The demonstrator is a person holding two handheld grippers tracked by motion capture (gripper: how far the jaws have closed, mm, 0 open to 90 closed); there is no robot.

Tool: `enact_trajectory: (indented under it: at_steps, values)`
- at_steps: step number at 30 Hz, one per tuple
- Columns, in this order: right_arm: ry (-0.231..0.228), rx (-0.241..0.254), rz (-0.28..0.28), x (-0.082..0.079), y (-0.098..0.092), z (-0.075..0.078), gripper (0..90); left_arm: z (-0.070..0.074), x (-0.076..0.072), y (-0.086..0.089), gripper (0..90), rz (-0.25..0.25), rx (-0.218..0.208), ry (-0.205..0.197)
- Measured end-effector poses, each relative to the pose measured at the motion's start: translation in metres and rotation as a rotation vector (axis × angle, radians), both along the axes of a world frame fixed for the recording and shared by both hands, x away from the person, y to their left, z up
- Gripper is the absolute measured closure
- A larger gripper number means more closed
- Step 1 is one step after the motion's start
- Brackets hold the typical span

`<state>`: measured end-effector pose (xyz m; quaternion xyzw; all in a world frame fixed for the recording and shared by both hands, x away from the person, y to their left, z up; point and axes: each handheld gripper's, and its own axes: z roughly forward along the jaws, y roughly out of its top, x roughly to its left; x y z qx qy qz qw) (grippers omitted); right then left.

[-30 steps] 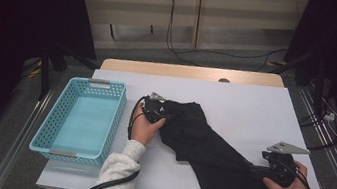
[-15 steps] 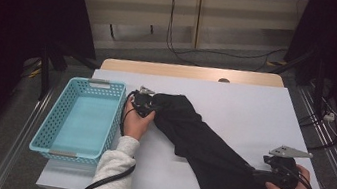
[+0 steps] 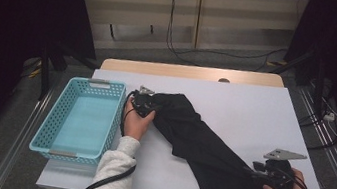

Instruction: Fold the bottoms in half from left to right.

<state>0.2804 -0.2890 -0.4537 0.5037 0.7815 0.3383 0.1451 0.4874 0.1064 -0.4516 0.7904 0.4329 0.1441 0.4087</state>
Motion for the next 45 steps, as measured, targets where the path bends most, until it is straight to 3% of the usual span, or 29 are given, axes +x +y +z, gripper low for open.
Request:
enact_trajectory:
  at_steps: [2,3,7,13,19,20,21,22,24,26,28,34,37,39,41,43,45]
  values:
    - [-0.008,-0.016,0.010,0.000,0.004,-0.001,60.6,0.000,0.000,0.000,80.6,0.001,-0.002,0.000]
    - [-0.011,-0.030,0.009,0.000,0.007,0.000,65.7,0.000,0.000,0.000,80.6,0.000,-0.001,0.002]
    - [-0.005,-0.010,0.051,0.003,0.010,0.000,88.0,0.001,-0.001,0.000,80.3,0.003,-0.004,-0.002]
    - [-0.017,0.005,0.030,0.012,-0.001,0.003,89.2,0.002,-0.002,0.002,80.0,0.012,-0.020,0.001]
    - [-0.049,0.030,-0.054,0.036,-0.023,0.007,88.7,0.001,-0.002,0.000,79.4,0.006,-0.018,0.000]
    - [-0.051,0.037,-0.070,0.039,-0.024,0.005,85.2,0.000,-0.002,0.000,78.0,0.003,-0.011,-0.013]
    - [-0.051,0.051,-0.095,0.041,-0.024,0.004,72.4,0.000,-0.002,0.001,75.6,0.005,-0.006,-0.021]
    - [-0.058,0.042,-0.102,0.042,-0.023,0.003,67.8,0.000,-0.002,0.001,72.3,0.014,-0.004,-0.031]
    - [-0.065,0.012,-0.091,0.039,-0.020,0.003,63.7,-0.001,-0.002,0.003,68.2,0.005,-0.008,-0.013]
    - [-0.067,0.011,-0.089,0.033,-0.019,0.006,59.2,0.000,-0.002,0.004,63.6,0.002,-0.004,-0.029]
    - [-0.085,-0.001,-0.083,0.025,-0.019,0.011,55.1,0.001,-0.002,0.004,52.9,0.008,-0.007,-0.028]
    - [-0.069,-0.036,-0.068,0.004,-0.022,0.017,68.1,0.002,-0.004,0.003,39.1,0.000,0.009,-0.013]
    - [-0.032,-0.062,-0.063,-0.003,-0.022,0.014,73.2,0.002,-0.006,0.001,34.4,-0.008,0.018,-0.007]
    - [-0.018,-0.088,-0.061,-0.005,-0.022,0.010,73.9,0.002,-0.007,0.001,33.4,-0.011,0.027,-0.001]
    - [0.001,-0.097,-0.048,-0.006,-0.022,0.006,80.7,0.003,-0.007,0.000,31.7,-0.011,0.032,-0.003]
    - [0.007,-0.083,-0.038,-0.006,-0.022,0.005,89.1,0.004,-0.007,0.000,29.8,-0.014,0.029,-0.004]
    - [0.013,-0.081,-0.034,-0.005,-0.022,0.006,90.0,0.004,-0.007,-0.001,28.5,-0.017,0.031,0.002]
